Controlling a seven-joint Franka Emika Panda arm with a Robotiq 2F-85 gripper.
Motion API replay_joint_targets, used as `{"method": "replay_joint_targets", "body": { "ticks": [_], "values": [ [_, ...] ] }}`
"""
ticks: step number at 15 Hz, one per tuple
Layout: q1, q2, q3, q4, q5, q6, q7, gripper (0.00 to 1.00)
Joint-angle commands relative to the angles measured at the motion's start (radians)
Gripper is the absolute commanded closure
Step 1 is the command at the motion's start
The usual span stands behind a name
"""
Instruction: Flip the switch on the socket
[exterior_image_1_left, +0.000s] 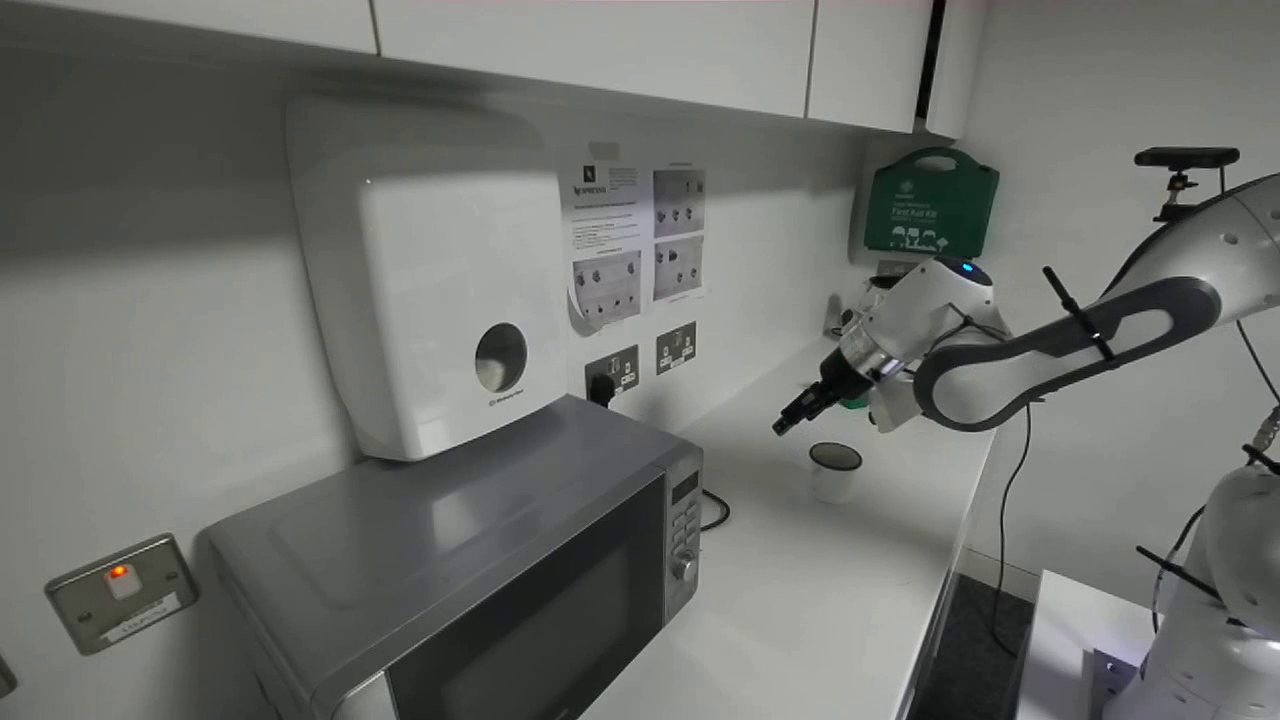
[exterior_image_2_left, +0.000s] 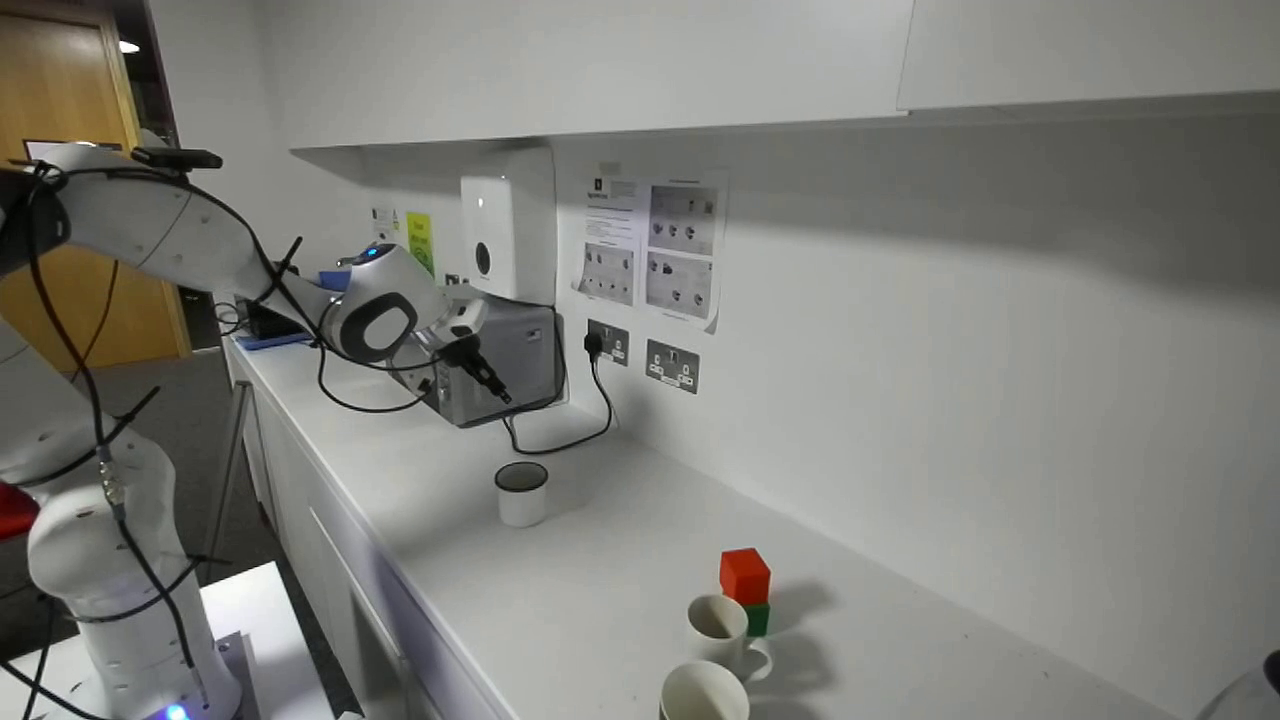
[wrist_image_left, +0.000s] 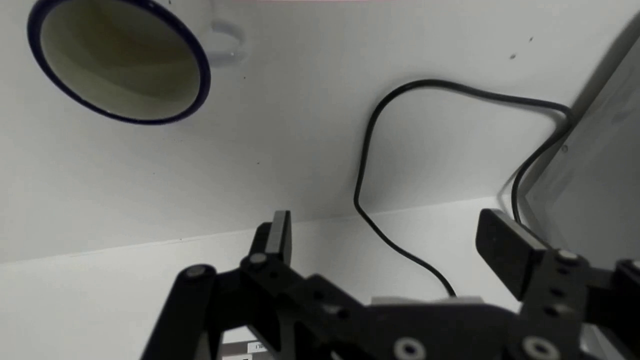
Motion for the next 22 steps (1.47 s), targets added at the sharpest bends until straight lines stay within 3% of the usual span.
{"method": "replay_joint_targets", "body": {
  "ticks": [1, 8, 20, 21, 22],
  "values": [
    [-0.027, 0.068, -0.001, 0.098, -0.037, -0.002, 0.028, 0.0],
    [-0.005, 0.191, -0.04, 0.262, -0.022, -0.068, 0.016, 0.0],
    [0.027, 0.356, -0.124, 0.553, -0.011, -0.307, 0.041, 0.0],
    [0.031, 0.364, -0.13, 0.571, 0.002, -0.331, 0.031, 0.25],
    [0.034, 0.37, -0.134, 0.585, 0.012, -0.355, 0.022, 0.27]
  ]
}}
